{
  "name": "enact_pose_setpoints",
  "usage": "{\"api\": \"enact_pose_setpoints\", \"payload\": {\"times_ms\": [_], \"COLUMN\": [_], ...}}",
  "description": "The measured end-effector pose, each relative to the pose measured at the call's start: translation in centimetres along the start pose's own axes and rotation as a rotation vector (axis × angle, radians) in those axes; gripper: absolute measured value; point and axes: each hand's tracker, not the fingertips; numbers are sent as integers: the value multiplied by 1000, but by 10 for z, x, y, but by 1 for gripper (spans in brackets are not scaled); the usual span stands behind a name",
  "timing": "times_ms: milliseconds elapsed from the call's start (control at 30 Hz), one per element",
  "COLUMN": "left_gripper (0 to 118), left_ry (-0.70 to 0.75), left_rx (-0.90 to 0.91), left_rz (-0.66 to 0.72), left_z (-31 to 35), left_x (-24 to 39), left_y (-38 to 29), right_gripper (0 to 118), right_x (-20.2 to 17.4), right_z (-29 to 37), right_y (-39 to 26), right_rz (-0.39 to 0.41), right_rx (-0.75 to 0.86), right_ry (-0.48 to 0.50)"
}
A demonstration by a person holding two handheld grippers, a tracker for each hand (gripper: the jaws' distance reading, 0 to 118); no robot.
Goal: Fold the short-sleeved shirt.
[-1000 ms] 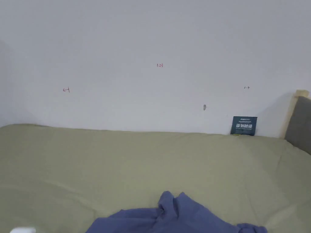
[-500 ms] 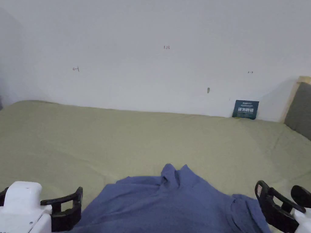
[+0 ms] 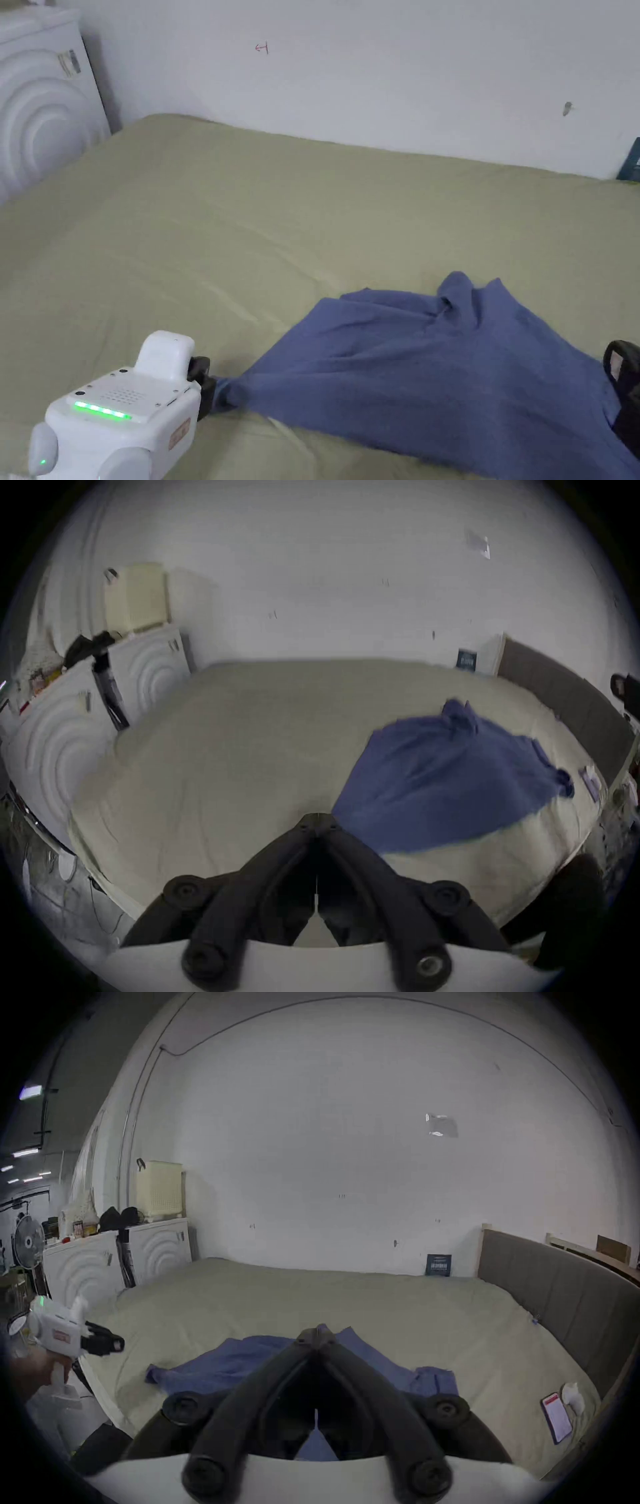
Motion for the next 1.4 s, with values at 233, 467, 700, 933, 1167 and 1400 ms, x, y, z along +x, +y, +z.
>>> {"api": "enact_pose_setpoints", "payload": {"times_ms": [233, 467, 700, 933, 1167, 1400], "left_gripper": [116, 113, 10, 9, 9, 9], "left_ry": [-36, -43, -105, -112, -97, -80], "left_rx": [-98, -178, -157, -115, -137, -144], "left_rz": [-64, -101, -167, -121, -100, -97], "left_z": [-64, -120, -119, -77, -74, -80], "left_x": [-4, -16, 3, 16, 22, 24], "left_y": [-30, -29, -19, 2, 10, 17], "right_gripper": [1, 1, 3, 83, 81, 2], "right_x": [-5, 16, 92, 145, 146, 148], "right_z": [-34, -72, -177, -333, -395, -363], "right_y": [-14, -27, -40, -72, -114, -88], "right_rz": [8, 34, 41, 53, 105, -10], "right_rx": [-98, -220, -430, -616, -740, -684], "right_ry": [-11, -81, -157, -52, 9, 26]}}
